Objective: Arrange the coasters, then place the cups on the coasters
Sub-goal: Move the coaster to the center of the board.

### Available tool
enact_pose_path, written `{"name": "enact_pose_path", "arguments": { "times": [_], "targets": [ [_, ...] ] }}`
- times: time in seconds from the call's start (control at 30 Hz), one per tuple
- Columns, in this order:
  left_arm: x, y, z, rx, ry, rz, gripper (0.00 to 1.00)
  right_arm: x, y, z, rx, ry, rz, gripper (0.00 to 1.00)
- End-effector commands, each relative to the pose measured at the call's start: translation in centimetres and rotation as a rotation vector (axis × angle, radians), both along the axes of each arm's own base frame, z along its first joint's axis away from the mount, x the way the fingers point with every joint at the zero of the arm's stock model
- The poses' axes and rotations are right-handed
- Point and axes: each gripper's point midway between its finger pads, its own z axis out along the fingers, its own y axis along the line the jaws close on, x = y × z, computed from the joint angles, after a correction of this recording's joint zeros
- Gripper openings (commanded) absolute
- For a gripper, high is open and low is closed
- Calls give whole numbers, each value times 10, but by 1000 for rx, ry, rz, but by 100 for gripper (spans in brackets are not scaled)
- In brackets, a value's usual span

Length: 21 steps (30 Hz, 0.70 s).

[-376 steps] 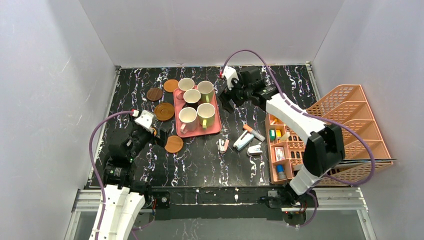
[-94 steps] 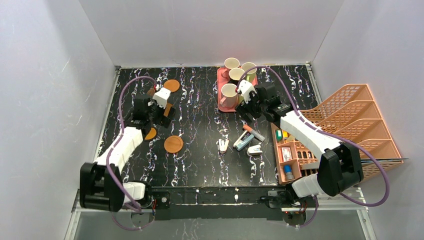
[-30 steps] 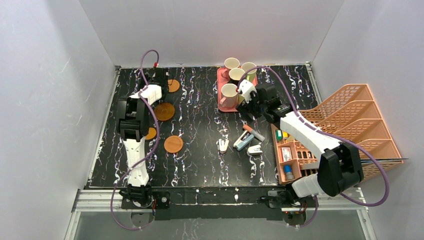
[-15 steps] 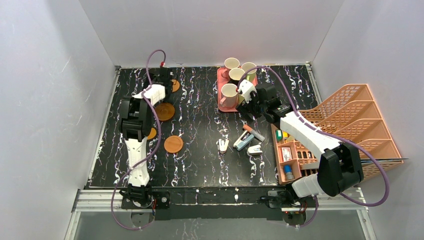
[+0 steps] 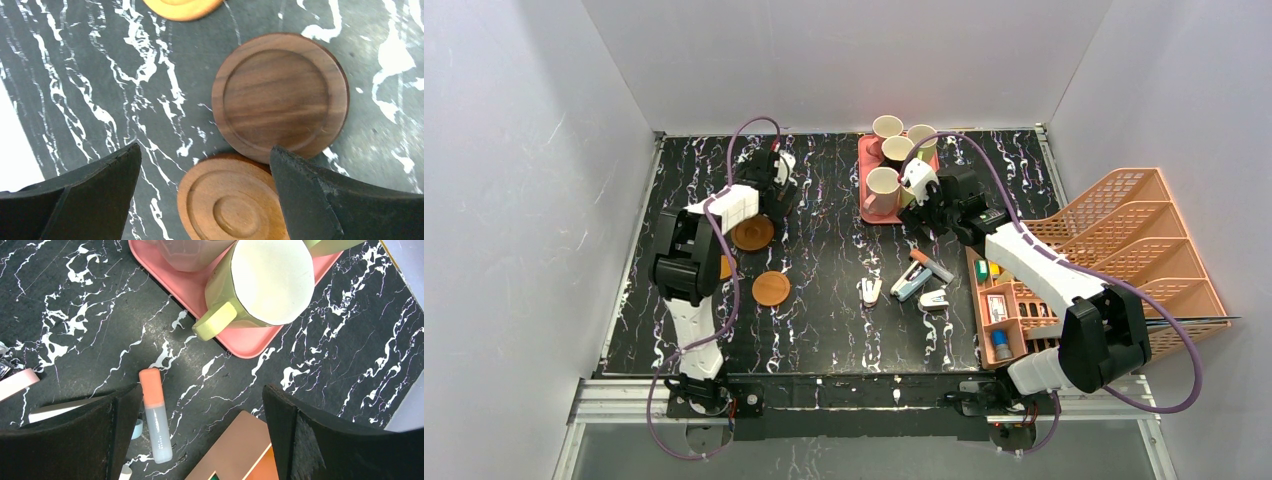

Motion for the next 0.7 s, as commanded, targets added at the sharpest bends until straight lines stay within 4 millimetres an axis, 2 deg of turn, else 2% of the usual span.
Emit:
{"name": "enact_pose_path", "arguments": {
  "times": [0.0,0.2,0.37,0.5,0.6,0.67],
  "targets": [
    [-19,-26,14,-99,34,-122,98,7,0,13,25,-50,-11,98],
    [-56,-54,14,-187,88,-230,98,7,-2,14,35,-45,-11,98],
    [-84,-65,31,-194,63,-291,98,7,-2,15,39,-44,-11,98],
    [-70,-55,71,-188,-112,-209,98,7,-3,15,42,-40,-12,98],
    [-51,-47,102,-183,-250,-125,98,7,-3,14,41,-39,-13,98],
    [-34,-45,113,-176,-303,-82,98,7,-3,13,41,-36,-12,98]
  ]
}}
